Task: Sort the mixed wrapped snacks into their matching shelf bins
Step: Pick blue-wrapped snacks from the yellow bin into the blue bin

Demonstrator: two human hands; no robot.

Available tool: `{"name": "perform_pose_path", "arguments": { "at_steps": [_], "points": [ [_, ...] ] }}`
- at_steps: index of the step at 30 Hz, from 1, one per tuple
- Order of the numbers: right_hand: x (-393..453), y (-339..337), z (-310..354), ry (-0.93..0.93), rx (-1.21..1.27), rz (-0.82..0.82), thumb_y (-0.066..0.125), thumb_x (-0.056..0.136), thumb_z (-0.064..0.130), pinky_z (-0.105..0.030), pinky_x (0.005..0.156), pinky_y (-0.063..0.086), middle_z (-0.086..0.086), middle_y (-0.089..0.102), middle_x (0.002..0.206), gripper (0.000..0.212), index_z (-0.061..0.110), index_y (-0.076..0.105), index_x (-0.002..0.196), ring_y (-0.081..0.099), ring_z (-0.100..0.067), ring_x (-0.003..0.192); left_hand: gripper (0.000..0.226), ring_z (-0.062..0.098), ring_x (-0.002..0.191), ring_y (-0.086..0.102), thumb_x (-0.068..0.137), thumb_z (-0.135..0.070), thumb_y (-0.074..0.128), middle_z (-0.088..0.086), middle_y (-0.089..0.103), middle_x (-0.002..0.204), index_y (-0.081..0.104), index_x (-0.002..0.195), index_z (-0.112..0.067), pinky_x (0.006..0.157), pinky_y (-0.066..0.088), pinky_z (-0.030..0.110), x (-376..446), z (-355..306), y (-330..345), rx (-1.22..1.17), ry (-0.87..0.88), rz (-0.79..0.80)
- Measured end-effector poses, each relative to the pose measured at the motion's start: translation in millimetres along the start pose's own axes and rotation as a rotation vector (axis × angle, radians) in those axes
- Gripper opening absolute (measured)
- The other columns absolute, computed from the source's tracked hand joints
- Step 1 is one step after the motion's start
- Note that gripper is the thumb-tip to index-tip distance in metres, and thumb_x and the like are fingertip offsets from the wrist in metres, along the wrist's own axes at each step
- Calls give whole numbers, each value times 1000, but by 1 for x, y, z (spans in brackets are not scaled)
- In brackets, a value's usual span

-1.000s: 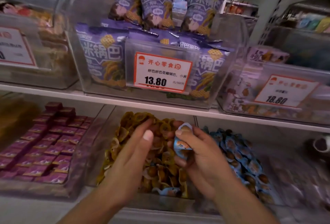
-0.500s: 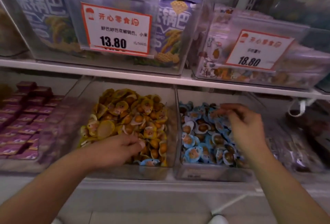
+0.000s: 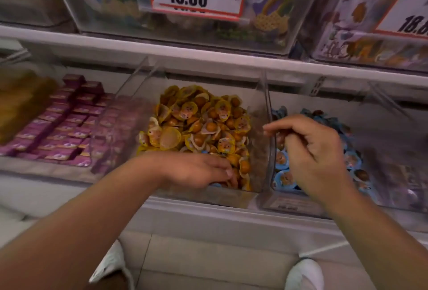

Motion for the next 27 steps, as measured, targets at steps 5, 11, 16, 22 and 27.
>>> {"name": "perform_pose_path", "arguments": {
  "at_steps": [5, 11, 16, 22, 27],
  "points": [
    [2, 6, 3, 9, 28, -82, 44, 85, -2, -11, 74, 47, 9, 70, 90, 41, 30, 68, 91, 65, -1, 84, 18, 10, 90, 66, 97, -26, 60, 6, 72, 102, 69, 105, -12, 86, 52, 24, -4, 10, -13, -346, 53, -168],
    [3, 20, 25, -187, -118, -54, 50, 87, -1, -18, 76, 48, -1, 68, 88, 27, 7, 75, 92, 64, -9, 87, 13, 21, 68, 62, 101, -16, 54, 3, 67, 103, 63, 93, -14, 48, 45, 24, -13, 16, -23, -830, 11, -382],
    [2, 53, 40, -117, -412, 504, 48, 96, 12, -31, 85, 51, 3, 67, 108, 30, 18, 70, 116, 63, -16, 98, 8, 16, 81, 64, 93, -17, 67, 5, 69, 99, 68, 101, -15, 68, 53, 30, -19, 32, -36, -364, -22, -694],
    [5, 82, 43, 256, -315, 879, 36, 104, 36, -37, 82, 50, 3, 67, 96, 30, 22, 63, 101, 61, -17, 93, 17, 17, 97, 63, 87, -16, 65, -5, 65, 104, 65, 100, -28, 82, 52, 35, -32, 41, -42, 262, 58, -820],
    [8, 106, 27, 422, -496, 1134, 11, 97, 69, -46, 115, 28, -5, 47, 150, 71, 26, 49, 139, 40, -28, 140, 25, 17, 108, 58, 87, -12, 58, -4, 63, 115, 65, 105, -28, 91, 48, 35, -40, 51, -46, 471, 61, -680]
  ]
}}
Point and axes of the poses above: each hand's wrist, its own x-axis towards the middle knuckle, its own y-axis out of the palm, z = x × y, the point moved 2 cm from there along x, towards the middle knuckle
